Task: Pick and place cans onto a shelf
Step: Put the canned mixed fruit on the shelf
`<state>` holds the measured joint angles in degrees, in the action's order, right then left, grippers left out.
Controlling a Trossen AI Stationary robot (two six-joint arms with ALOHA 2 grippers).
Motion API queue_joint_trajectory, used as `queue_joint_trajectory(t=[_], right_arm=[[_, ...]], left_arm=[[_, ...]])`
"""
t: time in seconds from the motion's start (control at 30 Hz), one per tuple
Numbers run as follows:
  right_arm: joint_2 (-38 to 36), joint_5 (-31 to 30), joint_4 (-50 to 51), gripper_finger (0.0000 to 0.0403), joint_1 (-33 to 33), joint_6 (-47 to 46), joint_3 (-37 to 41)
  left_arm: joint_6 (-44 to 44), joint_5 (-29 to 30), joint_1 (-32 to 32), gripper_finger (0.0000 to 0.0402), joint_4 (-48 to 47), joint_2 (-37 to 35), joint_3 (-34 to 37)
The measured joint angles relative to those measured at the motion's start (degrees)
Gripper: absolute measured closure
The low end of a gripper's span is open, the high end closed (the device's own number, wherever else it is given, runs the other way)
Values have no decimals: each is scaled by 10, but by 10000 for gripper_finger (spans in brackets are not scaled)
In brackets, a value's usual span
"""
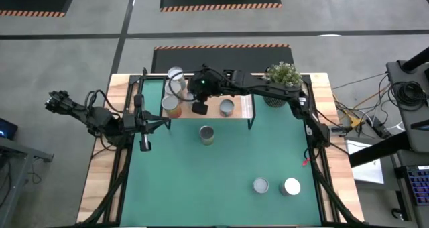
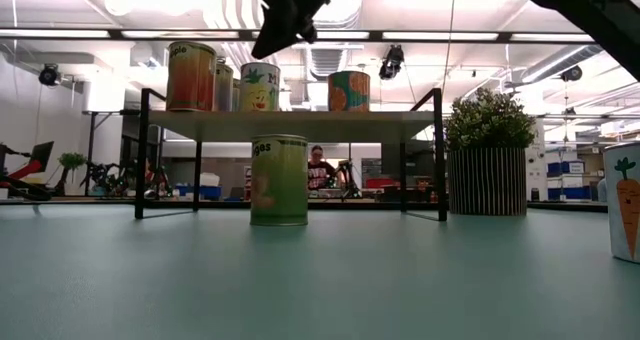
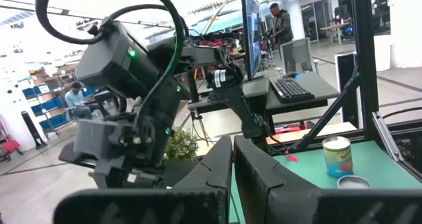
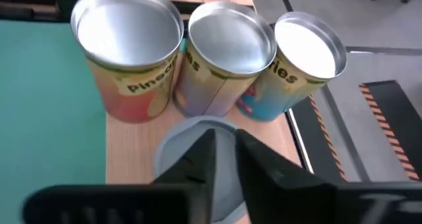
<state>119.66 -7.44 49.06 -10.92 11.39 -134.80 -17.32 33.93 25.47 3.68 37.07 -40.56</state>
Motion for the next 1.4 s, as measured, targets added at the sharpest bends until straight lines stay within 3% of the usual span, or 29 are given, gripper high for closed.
queue_joint_trajectory(t=[0.13, 0.5, 0.8, 1.13, 1.4], right_arm=[[5, -1, 4, 390, 0, 6, 0], [9, -4, 14, 390, 0, 1, 5], [18, -62, 55, 390, 0, -32, 5], [7, -63, 93, 390, 14, -131, 5], [-27, -60, 97, 390, 17, -122, 6]], left_arm=[[0, 0, 0, 402, 0, 0, 0], [0, 0, 0, 402, 0, 0, 0], [0, 0, 0, 402, 0, 0, 0], [0, 0, 0, 402, 0, 1, 0], [0, 0, 0, 402, 0, 1, 0]])
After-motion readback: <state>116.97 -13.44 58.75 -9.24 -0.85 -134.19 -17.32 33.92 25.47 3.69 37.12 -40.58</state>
